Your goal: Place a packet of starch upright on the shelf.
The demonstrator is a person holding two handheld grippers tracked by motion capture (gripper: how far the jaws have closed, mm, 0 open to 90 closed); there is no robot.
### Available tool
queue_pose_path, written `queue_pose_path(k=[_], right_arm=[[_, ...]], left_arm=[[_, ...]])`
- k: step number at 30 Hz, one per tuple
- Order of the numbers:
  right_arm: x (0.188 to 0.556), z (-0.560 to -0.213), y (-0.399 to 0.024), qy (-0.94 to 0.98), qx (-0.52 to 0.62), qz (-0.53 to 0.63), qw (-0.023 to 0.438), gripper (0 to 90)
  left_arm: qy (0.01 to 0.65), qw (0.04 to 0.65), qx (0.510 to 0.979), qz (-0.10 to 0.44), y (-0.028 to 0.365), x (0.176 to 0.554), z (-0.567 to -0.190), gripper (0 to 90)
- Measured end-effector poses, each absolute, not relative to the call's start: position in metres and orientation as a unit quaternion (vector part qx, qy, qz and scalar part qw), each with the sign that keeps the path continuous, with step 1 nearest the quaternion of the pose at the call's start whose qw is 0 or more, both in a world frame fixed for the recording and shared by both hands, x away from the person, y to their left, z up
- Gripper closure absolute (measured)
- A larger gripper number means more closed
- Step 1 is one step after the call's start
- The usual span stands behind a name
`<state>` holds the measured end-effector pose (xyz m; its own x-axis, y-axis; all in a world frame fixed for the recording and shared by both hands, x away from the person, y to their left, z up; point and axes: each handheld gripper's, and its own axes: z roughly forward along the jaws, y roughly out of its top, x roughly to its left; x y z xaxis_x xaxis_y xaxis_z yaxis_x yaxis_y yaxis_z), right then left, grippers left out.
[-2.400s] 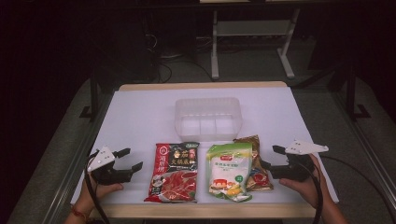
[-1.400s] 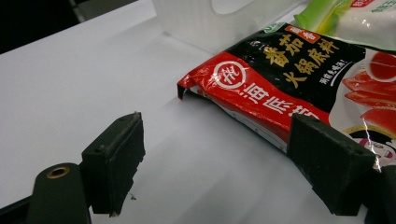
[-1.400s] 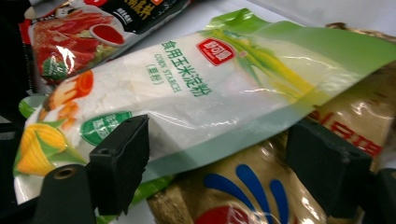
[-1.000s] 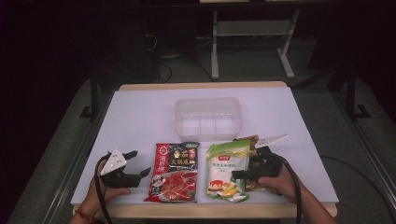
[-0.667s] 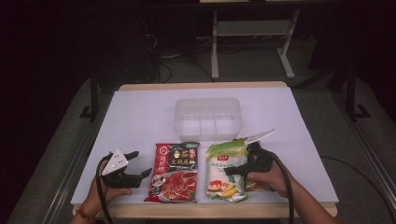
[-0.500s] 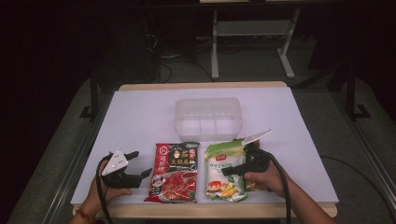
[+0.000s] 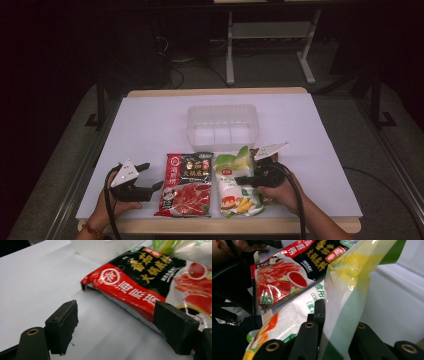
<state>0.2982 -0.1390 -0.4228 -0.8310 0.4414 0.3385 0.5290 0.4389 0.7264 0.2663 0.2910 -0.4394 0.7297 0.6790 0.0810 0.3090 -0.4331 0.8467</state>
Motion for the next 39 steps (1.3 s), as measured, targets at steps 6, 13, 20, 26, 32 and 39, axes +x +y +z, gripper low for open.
queue_pose_path(k=[6,13,20,26,32,39], right_arm=[[0.284,-0.402,-0.135,-0.844,-0.256,-0.471,0.007,85.2],[0.277,-0.387,-0.141,-0.839,-0.248,-0.482,-0.046,85.5],[0.275,-0.373,-0.148,-0.829,-0.248,-0.492,-0.100,85.6],[0.276,-0.365,-0.149,-0.821,-0.240,-0.501,-0.129,85.7],[0.283,-0.355,-0.149,-0.809,-0.238,-0.511,-0.166,85.8],[0.293,-0.349,-0.152,-0.790,-0.251,-0.515,-0.218,85.8]], left_arm=[[0.313,0.446,0.812,0.211,0.298,0.268,-0.440,19.5],[0.316,0.449,0.809,0.210,0.299,0.268,-0.439,19.6],[0.310,0.440,0.814,0.218,0.297,0.267,-0.440,20.0],[0.319,0.442,0.810,0.218,0.299,0.268,-0.440,20.5],[0.318,0.437,0.813,0.217,0.300,0.270,-0.441,20.5],[0.322,0.442,0.809,0.216,0.302,0.268,-0.441,20.5]])
